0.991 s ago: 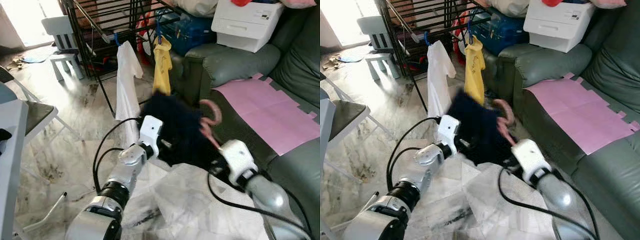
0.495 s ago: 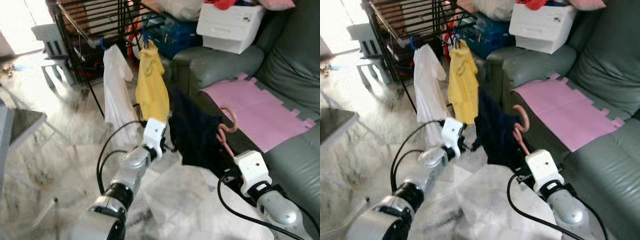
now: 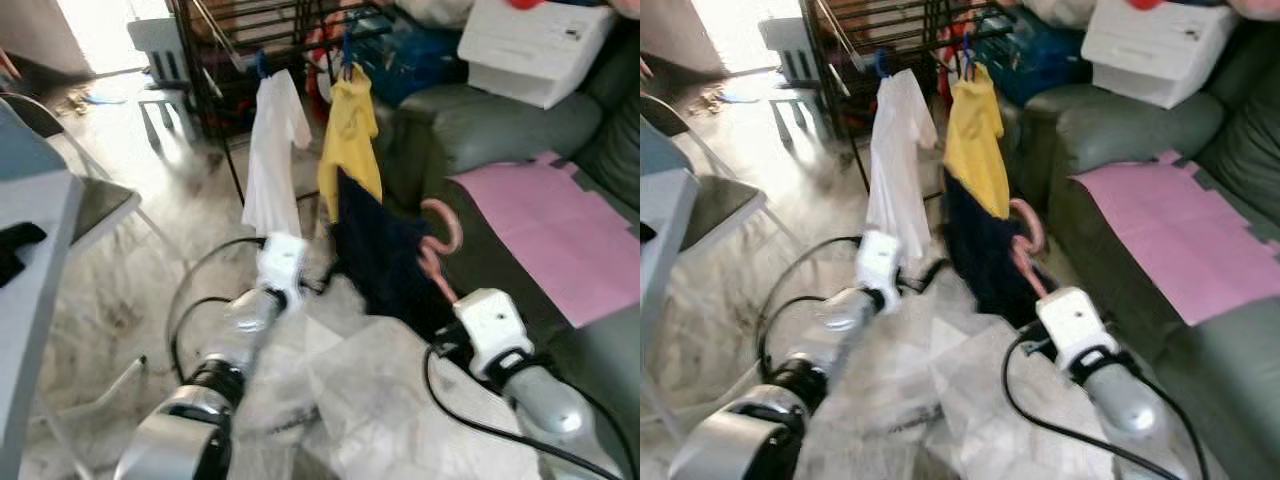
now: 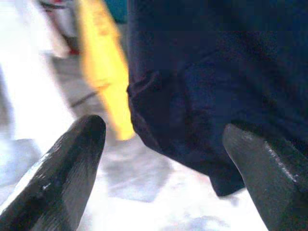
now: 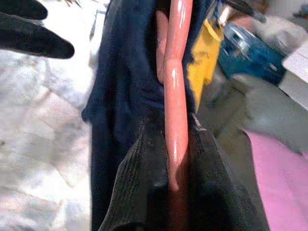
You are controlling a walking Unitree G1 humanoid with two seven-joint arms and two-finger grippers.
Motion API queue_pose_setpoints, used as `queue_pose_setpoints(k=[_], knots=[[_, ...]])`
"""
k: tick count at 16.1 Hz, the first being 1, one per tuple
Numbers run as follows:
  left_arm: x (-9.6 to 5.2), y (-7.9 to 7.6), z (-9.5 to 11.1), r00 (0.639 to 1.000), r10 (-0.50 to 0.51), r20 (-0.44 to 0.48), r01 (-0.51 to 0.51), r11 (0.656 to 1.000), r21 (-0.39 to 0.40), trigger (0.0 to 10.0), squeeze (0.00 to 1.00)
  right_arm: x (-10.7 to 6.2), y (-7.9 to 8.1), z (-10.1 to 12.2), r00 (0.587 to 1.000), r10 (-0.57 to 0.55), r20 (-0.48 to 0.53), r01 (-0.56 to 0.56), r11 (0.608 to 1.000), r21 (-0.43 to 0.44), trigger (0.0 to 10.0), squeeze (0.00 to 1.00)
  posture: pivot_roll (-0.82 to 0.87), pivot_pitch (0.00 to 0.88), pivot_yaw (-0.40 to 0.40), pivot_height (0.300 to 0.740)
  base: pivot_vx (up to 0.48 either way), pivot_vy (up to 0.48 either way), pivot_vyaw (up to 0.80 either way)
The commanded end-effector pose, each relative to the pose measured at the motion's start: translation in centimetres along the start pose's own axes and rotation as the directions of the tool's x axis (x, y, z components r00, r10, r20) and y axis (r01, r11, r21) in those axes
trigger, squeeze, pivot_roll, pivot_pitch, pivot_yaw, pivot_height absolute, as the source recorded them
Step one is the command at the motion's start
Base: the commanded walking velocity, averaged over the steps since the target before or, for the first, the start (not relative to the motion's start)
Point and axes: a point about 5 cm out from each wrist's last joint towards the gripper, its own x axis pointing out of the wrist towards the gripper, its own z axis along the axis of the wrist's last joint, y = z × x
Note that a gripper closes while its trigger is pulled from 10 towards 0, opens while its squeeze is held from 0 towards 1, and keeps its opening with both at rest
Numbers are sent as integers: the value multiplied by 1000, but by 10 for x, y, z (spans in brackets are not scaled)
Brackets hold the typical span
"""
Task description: Hang hanger
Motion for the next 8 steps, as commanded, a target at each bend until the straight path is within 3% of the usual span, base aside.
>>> queue_pose_setpoints(k=[1,3,8], knots=[[4,-7,6,1000,-20,21,20,1000,-4,10000,0,-1,-3,5,1000,-13,26,13,1000,-13,10000,0,-114,0,63,740,0,0,0],[5,-7,7,999,-19,28,19,1000,-6,10000,0,-3,-3,5,1000,-12,23,13,1000,-12,10000,0,-120,0,65,740,131,0,0],[5,-10,6,999,-30,30,30,999,-15,10000,0,-4,-4,4,1000,-11,15,11,1000,-20,10000,0,-124,0,66,740,326,0,0]])
